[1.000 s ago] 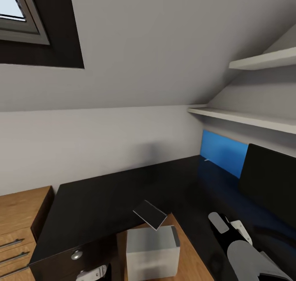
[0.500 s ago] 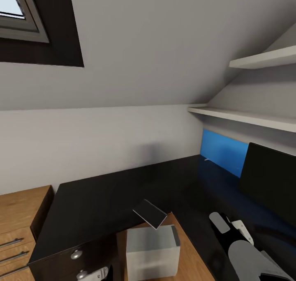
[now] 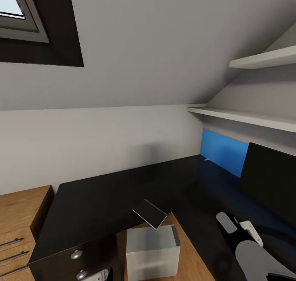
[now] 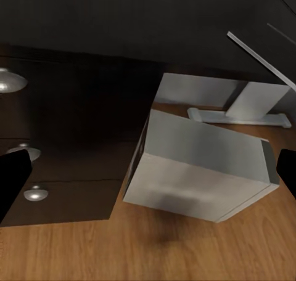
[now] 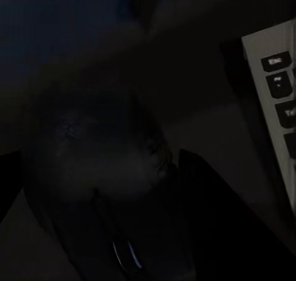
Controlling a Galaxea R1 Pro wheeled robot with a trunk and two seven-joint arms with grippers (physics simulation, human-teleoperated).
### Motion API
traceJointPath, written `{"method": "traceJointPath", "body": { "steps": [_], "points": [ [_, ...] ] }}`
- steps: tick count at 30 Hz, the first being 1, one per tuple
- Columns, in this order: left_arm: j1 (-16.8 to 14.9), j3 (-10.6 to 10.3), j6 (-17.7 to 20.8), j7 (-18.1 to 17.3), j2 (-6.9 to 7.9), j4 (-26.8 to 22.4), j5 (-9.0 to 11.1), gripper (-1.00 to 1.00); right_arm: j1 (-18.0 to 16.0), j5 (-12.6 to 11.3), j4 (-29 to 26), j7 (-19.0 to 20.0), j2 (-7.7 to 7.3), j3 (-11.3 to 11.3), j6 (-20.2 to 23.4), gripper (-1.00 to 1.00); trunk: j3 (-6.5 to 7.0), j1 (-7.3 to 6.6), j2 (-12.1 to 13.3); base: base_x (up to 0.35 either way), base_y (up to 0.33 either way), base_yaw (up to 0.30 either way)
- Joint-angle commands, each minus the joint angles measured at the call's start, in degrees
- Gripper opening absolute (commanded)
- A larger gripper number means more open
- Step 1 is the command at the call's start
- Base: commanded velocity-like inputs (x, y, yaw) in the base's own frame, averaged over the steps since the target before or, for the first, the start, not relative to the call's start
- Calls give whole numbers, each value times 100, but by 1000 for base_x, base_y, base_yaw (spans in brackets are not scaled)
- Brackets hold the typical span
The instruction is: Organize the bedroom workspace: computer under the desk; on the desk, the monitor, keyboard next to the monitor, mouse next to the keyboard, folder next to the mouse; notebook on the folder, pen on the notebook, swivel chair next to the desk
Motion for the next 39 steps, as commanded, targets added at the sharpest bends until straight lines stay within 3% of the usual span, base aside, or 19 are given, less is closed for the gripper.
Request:
{"method": "traceJointPath", "body": {
  "steps": [1, 36, 39],
  "points": [
    [-2, -8, -26, 21, 1, -4, 59, 100, -1, -71, -7, -2, -16, 2, -49, -100, -7, 1, -5, 0, 0, 0],
    [-2, -130, -33, 13, 2, 100, 56, 100, -1, -107, 20, -52, -94, -14, 21, -100, -7, 1, -5, 0, 0, 0],
    [-2, -128, -33, 19, -2, 96, 58, 100, 0, -107, 20, -52, -94, -14, 21, -100, -61, 67, -126, 0, 0, 0]
  ]
}}
